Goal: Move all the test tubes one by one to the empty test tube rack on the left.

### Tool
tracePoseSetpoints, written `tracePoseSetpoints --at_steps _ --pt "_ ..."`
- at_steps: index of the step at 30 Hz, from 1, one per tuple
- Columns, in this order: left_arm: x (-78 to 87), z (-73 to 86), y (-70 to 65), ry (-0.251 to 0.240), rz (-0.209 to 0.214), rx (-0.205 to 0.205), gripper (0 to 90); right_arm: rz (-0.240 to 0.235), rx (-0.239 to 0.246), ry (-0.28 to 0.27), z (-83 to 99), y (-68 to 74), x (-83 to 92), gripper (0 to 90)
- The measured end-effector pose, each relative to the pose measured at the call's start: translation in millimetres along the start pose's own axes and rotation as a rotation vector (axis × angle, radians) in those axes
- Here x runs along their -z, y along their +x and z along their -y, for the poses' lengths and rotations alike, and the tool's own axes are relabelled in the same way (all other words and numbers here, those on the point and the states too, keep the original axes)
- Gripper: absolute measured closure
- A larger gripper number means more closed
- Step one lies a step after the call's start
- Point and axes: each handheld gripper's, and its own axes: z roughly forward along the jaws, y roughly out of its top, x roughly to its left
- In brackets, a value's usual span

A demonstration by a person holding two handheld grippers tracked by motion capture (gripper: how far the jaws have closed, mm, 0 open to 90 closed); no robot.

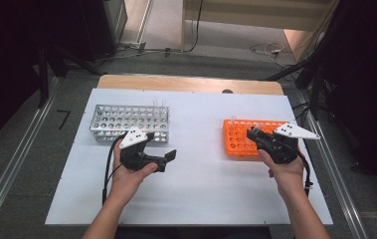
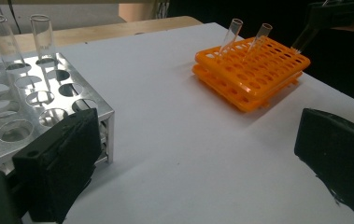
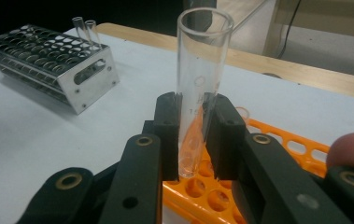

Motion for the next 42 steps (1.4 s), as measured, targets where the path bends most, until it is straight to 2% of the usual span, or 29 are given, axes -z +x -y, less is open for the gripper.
tracePoseSetpoints --at_steps 14,20,33,42 --pt "-0.9 -2.4 -8.1 0.0 0.023 -0.015 0.7 -0.077 0.046 0.012 -1.4 26.1 -8.7 73.8" --pt "-1.7 -2.5 -11.5 0.005 0.031 -0.024 0.7 -0.101 0.051 0.019 -1.1 34.6 -12.9 73.8" --pt "-4.8 -4.4 -20.5 0.009 0.062 -0.038 0.7 -0.148 0.069 0.064 8.7 51.0 -27.2 73.8" --pt "-5.3 -5.7 -25.9 0.007 0.08 -0.046 0.7 -0.183 0.097 0.091 14.0 66.3 -36.7 73.8"
